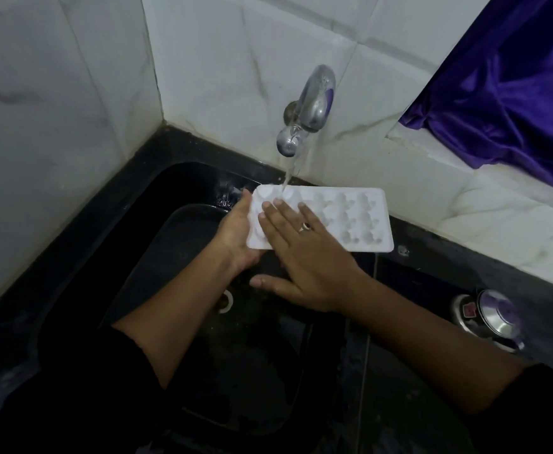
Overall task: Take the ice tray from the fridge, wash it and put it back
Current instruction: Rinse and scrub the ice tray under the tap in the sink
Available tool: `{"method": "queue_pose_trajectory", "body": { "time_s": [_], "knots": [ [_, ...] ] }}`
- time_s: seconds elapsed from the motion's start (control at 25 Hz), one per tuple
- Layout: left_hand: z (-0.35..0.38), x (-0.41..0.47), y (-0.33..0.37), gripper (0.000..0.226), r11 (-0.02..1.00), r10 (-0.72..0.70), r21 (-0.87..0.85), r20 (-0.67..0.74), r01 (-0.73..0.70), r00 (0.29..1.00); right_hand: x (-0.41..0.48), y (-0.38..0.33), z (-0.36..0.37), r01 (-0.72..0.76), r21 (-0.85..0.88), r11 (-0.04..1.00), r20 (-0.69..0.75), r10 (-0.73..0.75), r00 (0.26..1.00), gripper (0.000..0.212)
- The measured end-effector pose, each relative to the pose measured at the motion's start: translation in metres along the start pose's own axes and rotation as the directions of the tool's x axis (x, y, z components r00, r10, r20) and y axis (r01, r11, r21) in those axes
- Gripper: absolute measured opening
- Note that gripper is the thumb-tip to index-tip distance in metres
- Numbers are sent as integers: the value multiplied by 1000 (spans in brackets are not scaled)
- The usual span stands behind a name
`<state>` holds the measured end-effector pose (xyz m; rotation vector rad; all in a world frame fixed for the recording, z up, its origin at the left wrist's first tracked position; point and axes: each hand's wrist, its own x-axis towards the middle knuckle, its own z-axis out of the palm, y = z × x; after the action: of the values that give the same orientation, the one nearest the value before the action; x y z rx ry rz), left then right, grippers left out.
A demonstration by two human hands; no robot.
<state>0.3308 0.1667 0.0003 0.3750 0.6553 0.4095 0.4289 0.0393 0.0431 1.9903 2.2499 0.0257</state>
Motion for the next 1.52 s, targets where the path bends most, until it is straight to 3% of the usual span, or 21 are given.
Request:
{"method": "queue_pose_trajectory", "body": {
  "time_s": [0.16, 0.36, 0.52, 0.72, 0.92, 1.04, 1.12, 1.28, 1.44, 1.52],
  "knots": [
    [2, 5, -10, 61, 1000, 13, -6, 17, -13, 1000, 23, 17, -13, -184, 95, 978, -55, 189, 980, 103],
    [-8, 4, 7, 74, 998, 33, 62, -80, -28, 996, 5, -10, 0, 48, 28, 998, -8, -48, 999, 98],
    [0, -3, 5, 67, 995, 40, 91, -57, -34, 998, 23, 1, -8, -96, 81, 992, -100, 104, 990, 94],
    [-8, -9, 9, 69, 997, 33, 69, -125, -25, 992, 5, -28, 5, -37, 72, 997, -39, 40, 998, 99],
    [0, -12, -3, 64, 999, 22, 41, -49, -20, 999, 26, 4, -8, -194, 101, 976, -68, 202, 977, 98],
    [-7, -11, 8, 71, 999, 30, 33, -82, -28, 996, 6, -21, -3, -38, 74, 997, -8, 39, 999, 102],
    [-11, -11, 9, 67, 997, 58, 54, -98, -53, 994, 4, -18, 0, -15, 60, 998, -11, 16, 1000, 100],
    [-4, -11, -1, 50, 995, 79, 60, -37, -77, 996, 26, 10, -14, -220, 111, 969, -57, 227, 972, 98],
    [-21, -7, 19, 57, 993, 120, 22, -73, -119, 990, -4, -21, -6, -28, 22, 999, 19, 28, 999, 103],
    [-23, -10, 21, 52, 991, 133, 28, -92, -131, 987, -3, -15, -6, -15, 10, 1000, 8, 15, 1000, 101]
  ]
}}
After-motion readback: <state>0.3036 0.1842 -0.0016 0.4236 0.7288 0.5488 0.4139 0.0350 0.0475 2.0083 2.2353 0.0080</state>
